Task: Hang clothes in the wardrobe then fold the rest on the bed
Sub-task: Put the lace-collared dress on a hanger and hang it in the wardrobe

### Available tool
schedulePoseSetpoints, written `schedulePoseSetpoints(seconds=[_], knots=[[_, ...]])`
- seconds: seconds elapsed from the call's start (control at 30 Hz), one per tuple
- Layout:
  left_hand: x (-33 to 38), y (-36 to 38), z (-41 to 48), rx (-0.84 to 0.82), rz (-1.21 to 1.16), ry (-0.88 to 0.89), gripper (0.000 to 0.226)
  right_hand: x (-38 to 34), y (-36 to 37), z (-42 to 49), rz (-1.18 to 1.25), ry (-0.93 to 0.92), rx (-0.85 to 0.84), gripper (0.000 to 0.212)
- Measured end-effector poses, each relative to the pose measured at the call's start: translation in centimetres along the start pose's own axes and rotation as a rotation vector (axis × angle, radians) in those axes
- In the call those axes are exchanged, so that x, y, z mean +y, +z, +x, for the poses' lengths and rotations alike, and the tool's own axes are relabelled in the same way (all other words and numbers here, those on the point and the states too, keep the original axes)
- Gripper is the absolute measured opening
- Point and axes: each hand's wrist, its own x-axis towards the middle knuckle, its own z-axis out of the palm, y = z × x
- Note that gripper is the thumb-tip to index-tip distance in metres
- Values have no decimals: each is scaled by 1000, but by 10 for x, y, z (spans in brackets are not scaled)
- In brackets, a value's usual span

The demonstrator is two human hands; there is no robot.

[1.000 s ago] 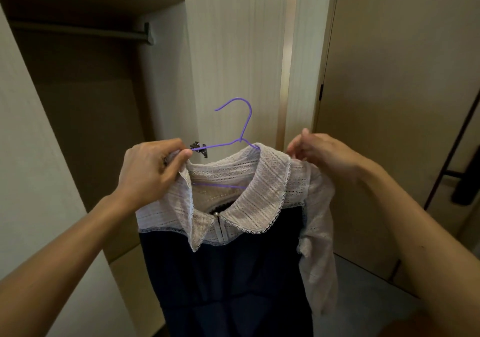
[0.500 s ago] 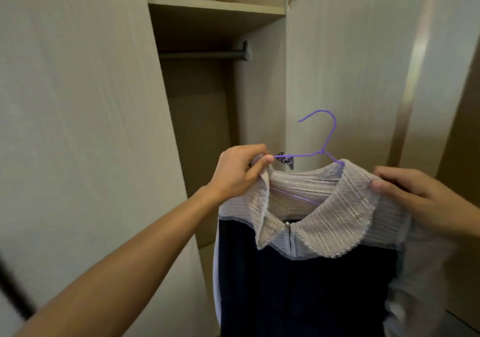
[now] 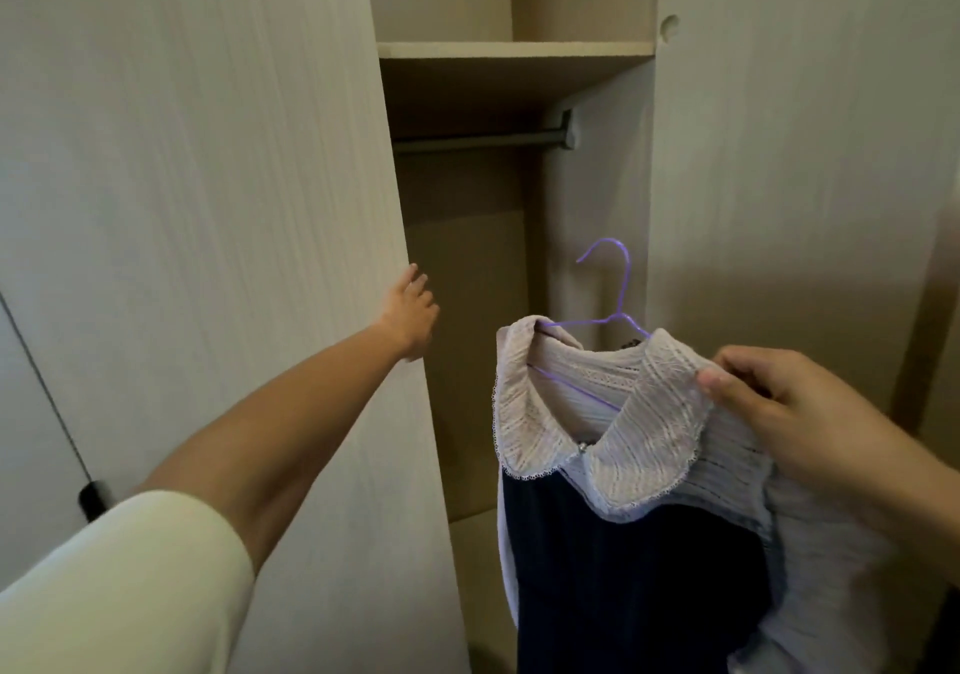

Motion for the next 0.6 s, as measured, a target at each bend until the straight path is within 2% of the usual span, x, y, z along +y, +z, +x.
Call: schedulePoseSetpoints(seconds=[0.07, 0.13, 0.33, 0.6], knots=[[1, 0, -3, -59, 171, 5, 65, 2, 5, 6, 4, 36, -15, 39], [6, -4, -7, -87, 233, -6, 61, 2, 8, 13, 22, 68, -21, 40], [21, -30, -32, -121, 229, -47, 58, -5, 14, 17, 141, 153, -48, 40], [31, -75, -139, -27, 176, 19, 49, -25, 8, 26, 228, 139, -135, 39]])
